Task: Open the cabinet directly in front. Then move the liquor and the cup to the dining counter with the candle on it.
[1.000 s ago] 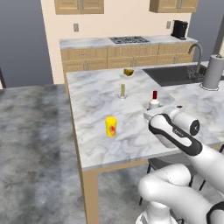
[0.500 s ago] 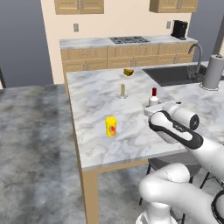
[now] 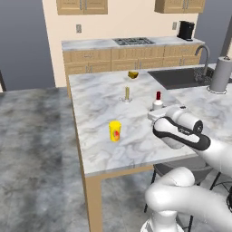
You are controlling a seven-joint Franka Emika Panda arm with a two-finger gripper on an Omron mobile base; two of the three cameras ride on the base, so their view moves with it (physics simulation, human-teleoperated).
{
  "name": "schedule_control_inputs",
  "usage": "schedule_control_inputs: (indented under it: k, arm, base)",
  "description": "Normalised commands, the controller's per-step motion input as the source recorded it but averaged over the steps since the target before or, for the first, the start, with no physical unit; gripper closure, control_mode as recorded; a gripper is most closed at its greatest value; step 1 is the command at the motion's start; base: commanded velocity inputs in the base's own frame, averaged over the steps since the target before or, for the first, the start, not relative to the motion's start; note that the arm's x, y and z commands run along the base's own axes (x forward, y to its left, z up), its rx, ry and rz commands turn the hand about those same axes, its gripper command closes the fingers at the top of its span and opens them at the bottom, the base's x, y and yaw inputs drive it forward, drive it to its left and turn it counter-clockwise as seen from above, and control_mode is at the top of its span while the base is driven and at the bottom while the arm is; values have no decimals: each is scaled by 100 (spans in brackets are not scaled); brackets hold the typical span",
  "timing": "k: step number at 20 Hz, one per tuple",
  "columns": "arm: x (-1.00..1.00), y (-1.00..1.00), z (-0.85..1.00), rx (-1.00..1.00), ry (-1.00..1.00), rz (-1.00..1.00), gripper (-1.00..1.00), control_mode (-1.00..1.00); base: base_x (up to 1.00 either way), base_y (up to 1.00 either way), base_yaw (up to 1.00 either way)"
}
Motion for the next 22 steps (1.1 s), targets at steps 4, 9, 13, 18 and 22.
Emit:
schedule_control_inputs:
  k: [4, 9, 13, 18, 22]
  arm:
    - [0, 0, -25, 0, -11, 0, 100, -100]
    - [0, 0, -19, 0, -5, 0, 100, -100]
    - [0, 0, -7, 0, -1, 0, 100, -100]
    - [0, 0, 0, 0, 0, 0, 100, -100]
    - [0, 0, -11, 0, 0, 0, 100, -100]
  base:
    - [0, 0, 0]
    - [0, 0, 0]
    - [0, 0, 0]
    - [0, 0, 0]
    - [0, 0, 0]
